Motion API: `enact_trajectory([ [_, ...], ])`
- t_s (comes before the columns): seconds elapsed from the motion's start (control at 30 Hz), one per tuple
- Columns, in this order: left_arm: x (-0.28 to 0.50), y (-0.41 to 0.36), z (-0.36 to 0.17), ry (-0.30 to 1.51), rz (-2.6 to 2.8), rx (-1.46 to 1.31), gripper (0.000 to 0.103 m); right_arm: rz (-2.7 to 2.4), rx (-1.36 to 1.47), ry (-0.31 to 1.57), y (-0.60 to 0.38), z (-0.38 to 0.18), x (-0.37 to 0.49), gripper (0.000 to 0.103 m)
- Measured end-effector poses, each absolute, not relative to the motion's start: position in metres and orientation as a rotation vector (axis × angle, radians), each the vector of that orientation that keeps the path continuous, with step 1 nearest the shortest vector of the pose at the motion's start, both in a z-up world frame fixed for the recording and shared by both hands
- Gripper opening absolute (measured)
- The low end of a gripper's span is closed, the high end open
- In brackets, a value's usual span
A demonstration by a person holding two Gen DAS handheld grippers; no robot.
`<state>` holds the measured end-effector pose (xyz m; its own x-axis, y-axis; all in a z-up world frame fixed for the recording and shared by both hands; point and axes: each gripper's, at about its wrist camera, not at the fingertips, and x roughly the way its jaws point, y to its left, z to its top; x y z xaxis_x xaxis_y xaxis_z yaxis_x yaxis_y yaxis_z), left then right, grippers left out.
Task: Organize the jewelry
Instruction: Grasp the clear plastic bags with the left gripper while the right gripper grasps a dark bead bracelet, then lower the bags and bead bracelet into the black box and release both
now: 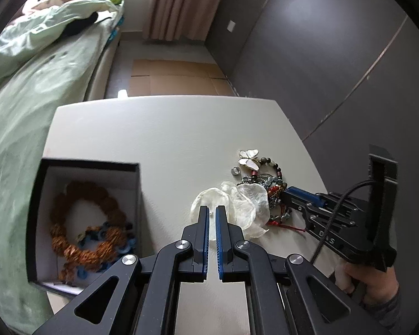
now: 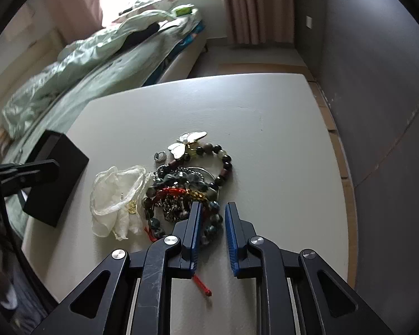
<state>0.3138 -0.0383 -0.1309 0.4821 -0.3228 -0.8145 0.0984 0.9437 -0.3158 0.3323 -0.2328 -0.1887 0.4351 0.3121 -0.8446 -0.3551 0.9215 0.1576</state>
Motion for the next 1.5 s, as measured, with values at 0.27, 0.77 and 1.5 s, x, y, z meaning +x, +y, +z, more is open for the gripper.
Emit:
enact_trajectory([
  [0.27,0.324,-0.037,-0.140,1.104,-0.290,-0.298,0.011,0.448,-0.042,1.050,-0.234,-0.180,0.330,0.010],
  [0.77,0.344,-0.073,-0.174,1.138,-0.284,-0.267,0.050,0.539,0.170,0.977,-0.261,-0.138,0.309,0.010],
  [1.5,0.324,-0.027,-0.113,1.014,-0.250,-0.258,0.001,0.621,0.187,0.915,-0.225,-0.105,0.312,0.010],
])
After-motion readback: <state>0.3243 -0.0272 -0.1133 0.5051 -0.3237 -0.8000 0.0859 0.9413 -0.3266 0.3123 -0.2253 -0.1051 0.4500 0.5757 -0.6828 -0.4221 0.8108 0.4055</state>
